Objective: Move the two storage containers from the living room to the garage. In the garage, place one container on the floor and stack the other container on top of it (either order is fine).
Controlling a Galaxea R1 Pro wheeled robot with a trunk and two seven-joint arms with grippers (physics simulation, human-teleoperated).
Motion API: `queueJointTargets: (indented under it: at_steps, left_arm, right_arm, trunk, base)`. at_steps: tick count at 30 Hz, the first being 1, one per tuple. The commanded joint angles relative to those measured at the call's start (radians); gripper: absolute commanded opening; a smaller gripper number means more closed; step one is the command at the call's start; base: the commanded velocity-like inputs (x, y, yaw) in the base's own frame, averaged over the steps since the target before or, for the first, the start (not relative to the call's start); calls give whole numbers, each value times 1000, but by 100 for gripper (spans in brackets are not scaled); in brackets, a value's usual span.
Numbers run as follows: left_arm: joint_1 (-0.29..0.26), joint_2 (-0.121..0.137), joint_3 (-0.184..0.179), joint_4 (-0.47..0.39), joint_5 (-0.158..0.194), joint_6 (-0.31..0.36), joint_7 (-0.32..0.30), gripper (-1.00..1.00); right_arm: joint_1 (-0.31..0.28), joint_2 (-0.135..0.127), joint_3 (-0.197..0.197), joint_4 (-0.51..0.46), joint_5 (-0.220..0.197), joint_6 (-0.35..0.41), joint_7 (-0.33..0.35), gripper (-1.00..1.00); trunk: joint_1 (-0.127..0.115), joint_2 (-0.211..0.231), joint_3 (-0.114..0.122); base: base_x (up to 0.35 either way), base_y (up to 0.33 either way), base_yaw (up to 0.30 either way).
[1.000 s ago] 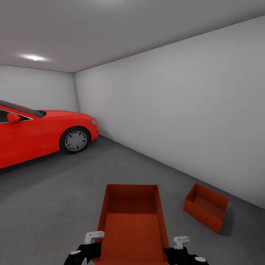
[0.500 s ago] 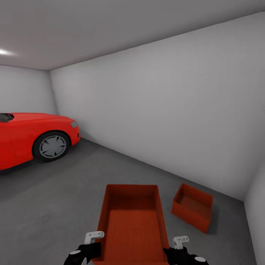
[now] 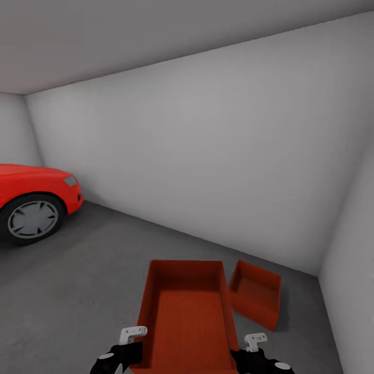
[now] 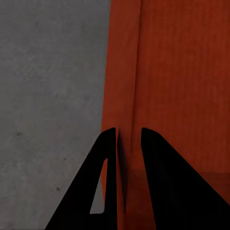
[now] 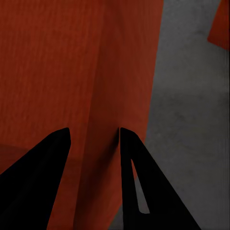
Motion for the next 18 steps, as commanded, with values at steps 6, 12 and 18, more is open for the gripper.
queueJointTargets:
  at_steps: [6, 12, 18]
  left_arm:
    - [-1, -29, 8, -34, 5, -32, 3, -100]
    - [-1, -29, 8, -35, 5, -32, 2, -100]
    - [-1, -29, 8, -35, 5, -32, 2, -100]
  right_arm:
    - [0, 28, -9, 4, 21, -2, 9, -100]
    - [0, 28, -9, 4, 21, -2, 9, -100]
    - [0, 28, -9, 4, 21, -3, 9, -100]
  trunk:
    - [1, -1, -2]
    - [1, -1, -7]
    - [1, -1, -14]
  base:
    - [325, 0, -276]
    - [325, 0, -244]
    - [325, 0, -223]
